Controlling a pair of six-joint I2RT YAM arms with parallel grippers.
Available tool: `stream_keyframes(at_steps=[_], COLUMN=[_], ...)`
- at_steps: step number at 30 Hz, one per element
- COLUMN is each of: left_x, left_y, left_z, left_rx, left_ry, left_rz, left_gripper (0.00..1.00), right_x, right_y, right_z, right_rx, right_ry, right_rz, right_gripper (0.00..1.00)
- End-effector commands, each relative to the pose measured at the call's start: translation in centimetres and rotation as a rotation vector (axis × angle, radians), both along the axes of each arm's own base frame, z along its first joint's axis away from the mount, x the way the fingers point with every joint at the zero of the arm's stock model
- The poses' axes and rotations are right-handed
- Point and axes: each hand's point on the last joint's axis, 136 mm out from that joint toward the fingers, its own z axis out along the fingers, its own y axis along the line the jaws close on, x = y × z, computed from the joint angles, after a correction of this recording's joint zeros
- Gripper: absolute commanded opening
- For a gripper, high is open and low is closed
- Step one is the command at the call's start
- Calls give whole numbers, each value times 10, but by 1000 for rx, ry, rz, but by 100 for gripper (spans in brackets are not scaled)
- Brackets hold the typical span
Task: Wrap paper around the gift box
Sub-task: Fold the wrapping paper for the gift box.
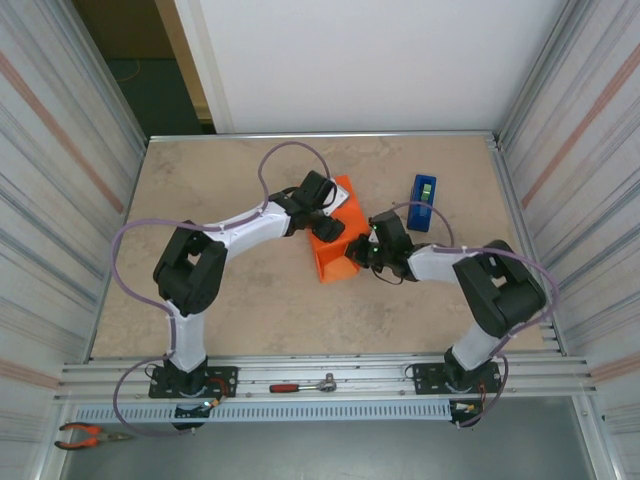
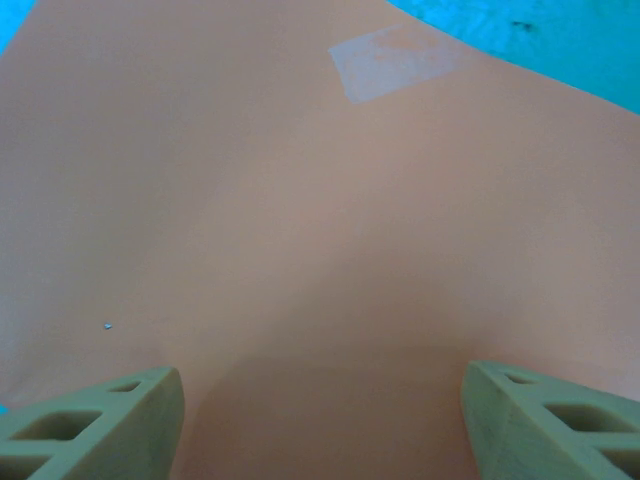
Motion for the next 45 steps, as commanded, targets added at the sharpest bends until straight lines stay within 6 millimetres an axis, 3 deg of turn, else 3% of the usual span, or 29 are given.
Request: stream_keyframes(at_steps=[1,5,8,15,22,28,34,41,45], left_x=[-13,-10,-9,-15,-36,-44,-50,-56,-55], left_y=[-8,-8,4,57,87,91,89,92,96], left_z=[33,61,77,92,80,73,65,58,57], left_rx=[-71,-166,-258,-432,-423,-439,-451,-453,-450], left_ry=[9,-13,-21,-39,-27,-3,28,62,76], left_rz=[-25,15,91,299,359,366,345,331,341], left_gripper=[75,77,79,81,82,83,83,84,84], right_x=[2,4,3,3,1,-7,-32,-50,-52], right_y=[-27,-55,-67,-58,-40,-27,-22,-2,-4], right_z=[18,16,13,7,-5,-26,-49,-47,-33], right_rx=[-45,-39,-42,-39,-83,-143,-217,-235,-247], right_ry=[-50,-26,-13,3,19,56,116,118,88], right_rz=[-30,-74,-94,-70,-46,-16,18,50,31], right_gripper=[0,0,0,0,0,0,0,0,0])
